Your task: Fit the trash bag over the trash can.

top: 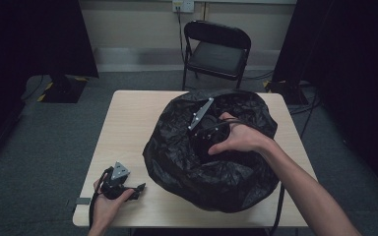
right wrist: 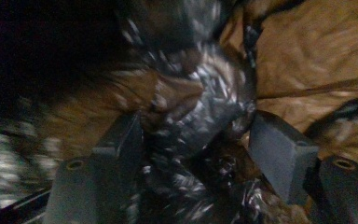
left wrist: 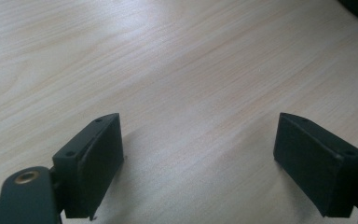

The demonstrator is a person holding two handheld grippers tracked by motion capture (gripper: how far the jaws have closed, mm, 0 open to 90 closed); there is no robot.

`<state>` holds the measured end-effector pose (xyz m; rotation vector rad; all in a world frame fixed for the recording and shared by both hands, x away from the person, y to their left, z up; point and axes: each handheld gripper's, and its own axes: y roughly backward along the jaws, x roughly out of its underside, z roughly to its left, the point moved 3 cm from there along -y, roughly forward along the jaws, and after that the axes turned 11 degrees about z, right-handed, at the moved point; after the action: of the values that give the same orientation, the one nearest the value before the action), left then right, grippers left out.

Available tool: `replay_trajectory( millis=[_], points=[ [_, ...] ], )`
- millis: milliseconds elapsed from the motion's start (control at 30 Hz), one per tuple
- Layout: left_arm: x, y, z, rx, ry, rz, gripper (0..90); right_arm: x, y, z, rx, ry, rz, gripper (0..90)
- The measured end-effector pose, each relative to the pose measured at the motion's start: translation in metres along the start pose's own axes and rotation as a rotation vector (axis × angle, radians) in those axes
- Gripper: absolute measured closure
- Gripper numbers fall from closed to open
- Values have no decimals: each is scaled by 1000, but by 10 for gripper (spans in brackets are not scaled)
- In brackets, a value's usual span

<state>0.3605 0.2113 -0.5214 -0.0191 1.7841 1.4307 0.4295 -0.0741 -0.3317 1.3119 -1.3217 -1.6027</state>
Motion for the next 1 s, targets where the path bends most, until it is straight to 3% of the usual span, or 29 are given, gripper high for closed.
replay_trajectory(
  millis=[233,367,467,533,600,667,733,900,1000],
  points=[
    [0,0,0,1,0,0,153,-9,44,0,3,-6,-188,334],
    [0,0,0,1,0,0,153,-2,67,-1,-7,-10,-284,354],
    [0,0,0,1,-1,1,152,6,84,0,-15,-6,-392,414],
    [0,0,0,1,-1,2,150,10,94,5,-35,30,-457,465],
    [-1,0,0,1,0,1,150,13,99,14,-84,97,-502,565],
    [-1,0,1,1,-2,2,150,16,98,23,-128,172,-488,595],
    [-1,0,1,1,-2,2,150,18,91,30,-161,236,-436,595],
    [-1,0,1,1,-2,2,150,23,68,36,-174,272,-294,558],
    [-1,0,1,1,-2,2,150,25,55,38,-158,293,-225,541]
  ],
)
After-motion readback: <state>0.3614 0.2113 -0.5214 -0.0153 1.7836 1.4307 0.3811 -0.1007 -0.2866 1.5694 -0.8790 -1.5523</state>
